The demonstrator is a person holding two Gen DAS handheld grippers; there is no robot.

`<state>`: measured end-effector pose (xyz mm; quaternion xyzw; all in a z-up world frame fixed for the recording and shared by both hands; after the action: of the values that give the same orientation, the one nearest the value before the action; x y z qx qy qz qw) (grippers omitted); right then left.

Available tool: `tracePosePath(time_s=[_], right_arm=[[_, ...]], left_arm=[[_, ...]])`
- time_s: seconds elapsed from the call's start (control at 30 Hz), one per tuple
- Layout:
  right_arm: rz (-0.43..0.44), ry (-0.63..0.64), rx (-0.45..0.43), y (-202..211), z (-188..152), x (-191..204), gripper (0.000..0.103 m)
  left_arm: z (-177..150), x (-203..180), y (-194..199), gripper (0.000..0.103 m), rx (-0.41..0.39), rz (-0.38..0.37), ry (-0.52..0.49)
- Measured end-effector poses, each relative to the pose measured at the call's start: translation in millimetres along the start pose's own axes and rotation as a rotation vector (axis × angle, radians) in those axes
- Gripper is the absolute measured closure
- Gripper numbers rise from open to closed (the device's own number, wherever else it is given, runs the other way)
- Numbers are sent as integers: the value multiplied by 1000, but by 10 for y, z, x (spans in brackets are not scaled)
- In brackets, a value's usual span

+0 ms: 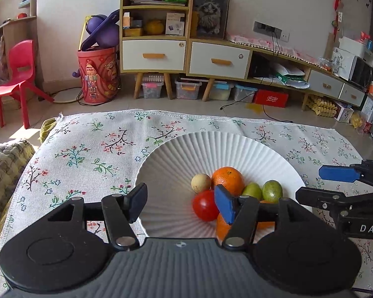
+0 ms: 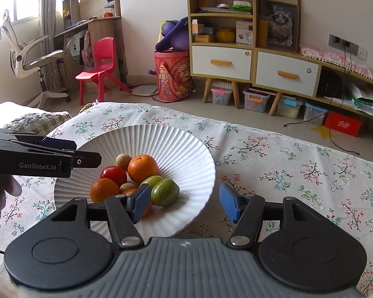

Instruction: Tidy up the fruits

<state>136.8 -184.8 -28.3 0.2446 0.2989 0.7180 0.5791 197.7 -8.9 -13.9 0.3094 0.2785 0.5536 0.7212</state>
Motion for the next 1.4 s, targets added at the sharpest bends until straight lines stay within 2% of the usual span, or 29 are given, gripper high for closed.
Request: tracePosePath(time_s=[0.3,0.43,0.87,1.07,1.4], right_arm=[[-26,-5,-30,261,-43,-19,30],[-40,-24,-27,348,-91,-8,29],[-45,-10,5,492,-258,222,15],[-72,-20,50,493,-351,262,8],[-99,-37,68,533,-452,268,1]], left_arm=[[-193,27,317,32,15,15,-4],[-315,14,421,30,32,14,-8],[-645,-57,720,11,51,50,-1],[-733,-73,738,11,87,76,38],[-854,-218,762,11,101,133,10]])
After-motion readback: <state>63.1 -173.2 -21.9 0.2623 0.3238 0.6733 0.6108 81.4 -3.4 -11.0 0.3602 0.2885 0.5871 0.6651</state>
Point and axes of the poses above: each gripper's, at about its wrist camera, not at the fingertips, and y roughly against the way its jaws point, x to its left, z to its top, the point moved 4 cm from there along -y, roughly the way its jaws point, and after that the axes turned 10 degrees about x, right-handed, at the moved point
